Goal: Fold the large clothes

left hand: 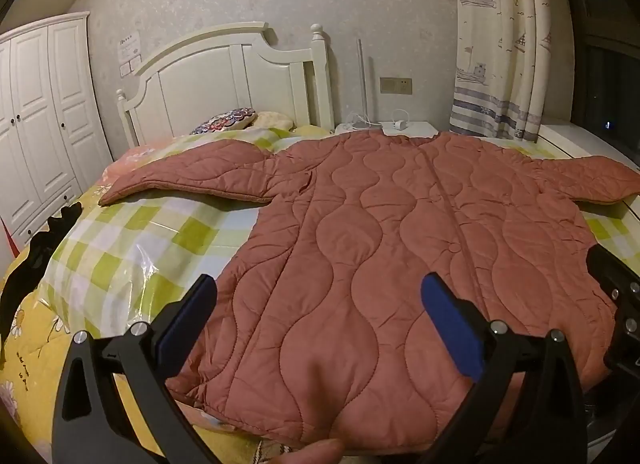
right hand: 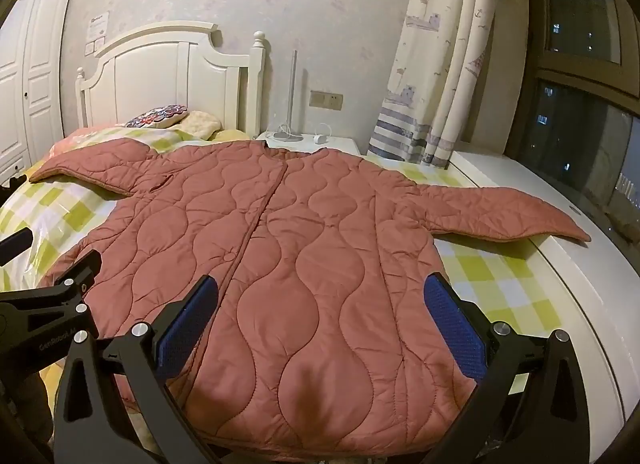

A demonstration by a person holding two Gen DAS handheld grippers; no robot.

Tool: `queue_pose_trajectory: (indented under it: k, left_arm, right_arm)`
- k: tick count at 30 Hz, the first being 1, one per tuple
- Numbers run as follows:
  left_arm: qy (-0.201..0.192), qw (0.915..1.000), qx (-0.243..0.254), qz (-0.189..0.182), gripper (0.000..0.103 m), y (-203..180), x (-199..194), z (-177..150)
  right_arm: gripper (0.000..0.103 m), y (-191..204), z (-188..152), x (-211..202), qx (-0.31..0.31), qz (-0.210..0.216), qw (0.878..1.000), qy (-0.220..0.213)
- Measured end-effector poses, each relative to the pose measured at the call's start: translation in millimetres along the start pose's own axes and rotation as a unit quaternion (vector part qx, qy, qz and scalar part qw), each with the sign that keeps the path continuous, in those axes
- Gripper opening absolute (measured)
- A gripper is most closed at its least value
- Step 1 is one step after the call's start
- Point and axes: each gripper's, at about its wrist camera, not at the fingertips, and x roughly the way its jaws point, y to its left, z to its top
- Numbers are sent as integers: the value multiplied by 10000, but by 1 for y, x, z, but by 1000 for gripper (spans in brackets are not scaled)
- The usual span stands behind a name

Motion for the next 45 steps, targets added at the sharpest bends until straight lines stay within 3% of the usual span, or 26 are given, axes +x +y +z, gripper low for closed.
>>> queue_pose_trajectory:
  k: [45]
  left_arm:
    - [96, 9999, -104, -82, 101, 5, 9, -3]
  right_arm:
    - [99, 0, -3, 2, 164, 156, 9997, 79]
